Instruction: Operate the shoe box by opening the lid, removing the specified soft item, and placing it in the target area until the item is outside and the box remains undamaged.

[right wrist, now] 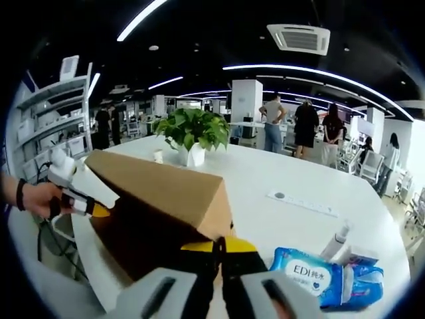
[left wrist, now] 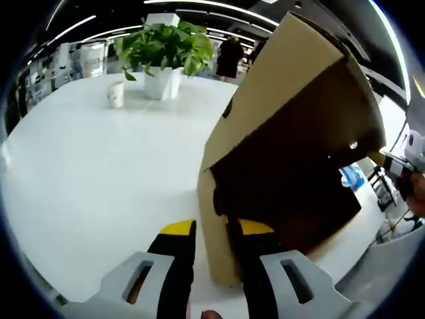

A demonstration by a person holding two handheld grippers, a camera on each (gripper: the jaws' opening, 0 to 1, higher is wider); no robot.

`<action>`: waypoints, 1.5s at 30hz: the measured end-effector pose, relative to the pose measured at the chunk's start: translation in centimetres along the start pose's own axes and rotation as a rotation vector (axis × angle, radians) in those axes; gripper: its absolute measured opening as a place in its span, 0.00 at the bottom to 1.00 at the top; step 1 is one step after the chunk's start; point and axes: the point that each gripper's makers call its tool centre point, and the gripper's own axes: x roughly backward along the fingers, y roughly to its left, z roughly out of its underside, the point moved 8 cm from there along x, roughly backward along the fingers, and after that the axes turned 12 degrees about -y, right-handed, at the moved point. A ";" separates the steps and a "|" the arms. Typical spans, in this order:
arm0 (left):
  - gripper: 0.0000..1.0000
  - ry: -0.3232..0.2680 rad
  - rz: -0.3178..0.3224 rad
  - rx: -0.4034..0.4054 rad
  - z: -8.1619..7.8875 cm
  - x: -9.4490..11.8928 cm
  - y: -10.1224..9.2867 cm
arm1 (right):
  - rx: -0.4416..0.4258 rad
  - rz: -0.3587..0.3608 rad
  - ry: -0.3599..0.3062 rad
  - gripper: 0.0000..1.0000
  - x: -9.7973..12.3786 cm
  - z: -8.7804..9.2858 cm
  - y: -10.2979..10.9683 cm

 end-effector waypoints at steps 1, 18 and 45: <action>0.23 -0.003 0.001 -0.006 -0.1 0.1 -0.1 | 0.002 0.000 -0.001 0.00 0.0 0.0 0.0; 0.22 -0.047 0.025 -0.036 -1.2 1.2 -0.5 | -0.017 -0.003 0.040 0.00 0.7 1.6 0.3; 0.21 -0.095 0.060 -0.046 -1.3 3.5 -0.3 | -0.097 -0.020 0.115 0.00 1.3 4.2 0.3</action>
